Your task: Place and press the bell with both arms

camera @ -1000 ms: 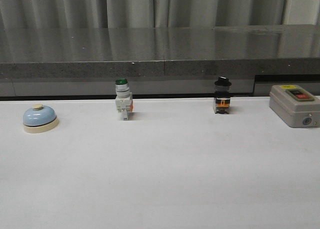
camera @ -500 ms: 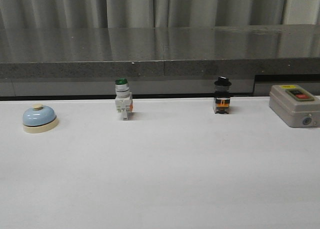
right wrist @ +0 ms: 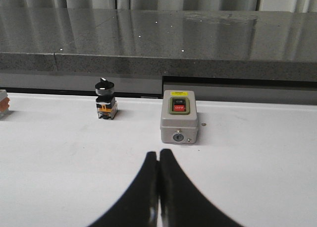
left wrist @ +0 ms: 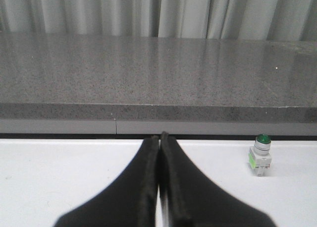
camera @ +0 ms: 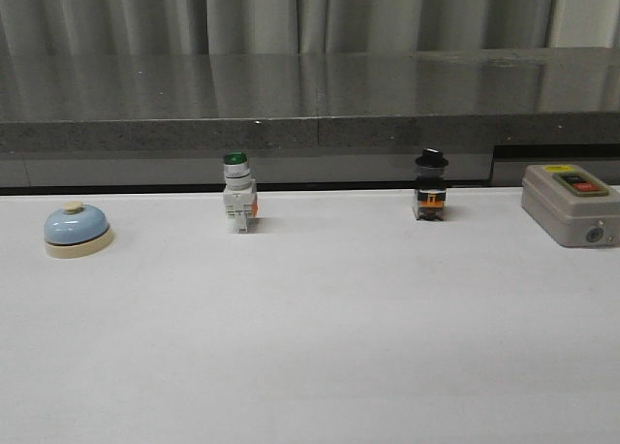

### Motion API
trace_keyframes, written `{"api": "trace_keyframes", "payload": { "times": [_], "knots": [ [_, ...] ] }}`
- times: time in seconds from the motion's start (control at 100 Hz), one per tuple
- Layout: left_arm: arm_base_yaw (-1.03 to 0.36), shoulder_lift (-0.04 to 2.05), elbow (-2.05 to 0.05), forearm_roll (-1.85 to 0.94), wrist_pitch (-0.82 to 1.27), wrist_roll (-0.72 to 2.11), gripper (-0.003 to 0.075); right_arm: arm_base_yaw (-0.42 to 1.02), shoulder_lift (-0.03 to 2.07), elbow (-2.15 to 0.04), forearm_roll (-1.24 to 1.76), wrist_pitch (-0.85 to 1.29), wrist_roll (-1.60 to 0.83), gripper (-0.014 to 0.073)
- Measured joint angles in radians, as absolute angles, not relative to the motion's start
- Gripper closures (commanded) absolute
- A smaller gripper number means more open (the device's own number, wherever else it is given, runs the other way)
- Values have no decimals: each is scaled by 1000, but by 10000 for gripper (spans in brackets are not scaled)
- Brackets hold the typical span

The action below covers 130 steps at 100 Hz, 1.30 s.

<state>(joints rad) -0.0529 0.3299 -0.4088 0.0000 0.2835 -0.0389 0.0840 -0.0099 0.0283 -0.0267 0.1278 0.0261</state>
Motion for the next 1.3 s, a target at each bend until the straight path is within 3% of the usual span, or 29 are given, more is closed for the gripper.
{"api": "trace_keyframes", "payload": {
  "times": [0.37, 0.67, 0.74, 0.81, 0.93, 1.0, 1.12, 1.3],
  "knots": [
    [-53, 870, -836, -15, 577, -39, 740, 84, -10, 28, -27, 128, 26, 654],
    [-53, 1165, -959, -15, 623, -39, 720, 84, -10, 28, -27, 128, 26, 654],
    [-53, 1196, -966, -15, 623, -39, 643, 84, -10, 28, -27, 128, 26, 654],
    [-53, 1213, -966, -15, 623, -39, 503, 84, -10, 28, -27, 128, 26, 654],
    [-53, 1219, -966, -15, 625, -39, 151, 84, -10, 28, -27, 128, 26, 654],
    [-53, 1219, -966, -15, 625, -39, 6, 84, -10, 28, -27, 128, 26, 654],
    [-53, 1219, -966, -15, 625, -39, 58, 84, -10, 28, -27, 128, 26, 654],
    [-64, 1223, -968, -15, 603, -24, 60, 84, -10, 28, -27, 128, 26, 654]
  ]
}}
